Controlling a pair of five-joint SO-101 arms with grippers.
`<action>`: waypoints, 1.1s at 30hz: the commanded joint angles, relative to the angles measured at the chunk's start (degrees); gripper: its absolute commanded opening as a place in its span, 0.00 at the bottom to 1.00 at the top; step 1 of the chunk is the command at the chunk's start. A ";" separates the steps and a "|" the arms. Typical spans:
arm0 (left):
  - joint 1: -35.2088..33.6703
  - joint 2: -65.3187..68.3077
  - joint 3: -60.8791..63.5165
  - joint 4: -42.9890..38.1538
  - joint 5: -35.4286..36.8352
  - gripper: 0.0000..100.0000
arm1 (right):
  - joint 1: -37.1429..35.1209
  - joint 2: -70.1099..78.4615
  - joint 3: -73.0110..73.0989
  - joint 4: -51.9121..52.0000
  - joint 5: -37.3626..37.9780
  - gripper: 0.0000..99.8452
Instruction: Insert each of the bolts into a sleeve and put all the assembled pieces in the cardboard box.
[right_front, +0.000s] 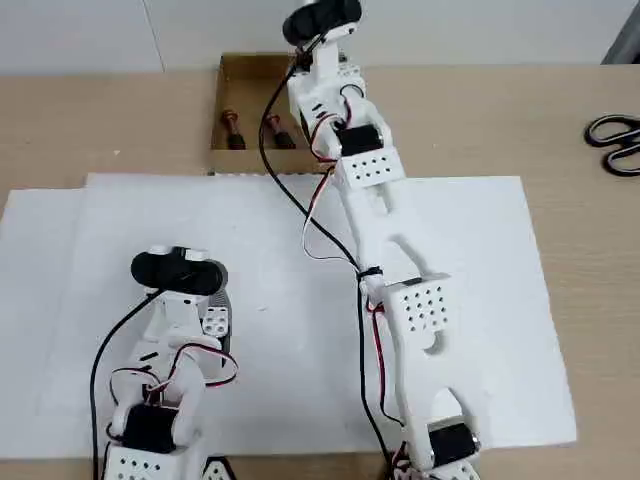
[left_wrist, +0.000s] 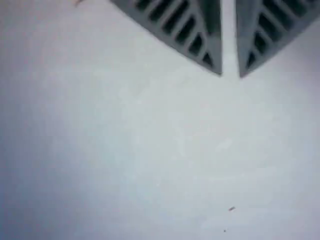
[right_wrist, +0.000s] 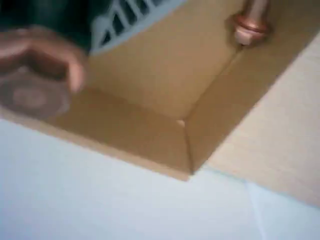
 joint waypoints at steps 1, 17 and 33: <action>0.00 -0.44 -0.22 -1.41 -0.35 0.01 | -0.22 -0.84 -5.10 0.13 -0.09 0.12; 0.00 -0.44 -0.22 -1.41 -0.35 0.01 | 0.92 -0.92 -5.27 2.95 -0.09 0.18; 0.00 -0.44 -0.22 -1.41 -0.35 0.01 | 3.03 -4.18 -25.76 29.58 -0.26 0.18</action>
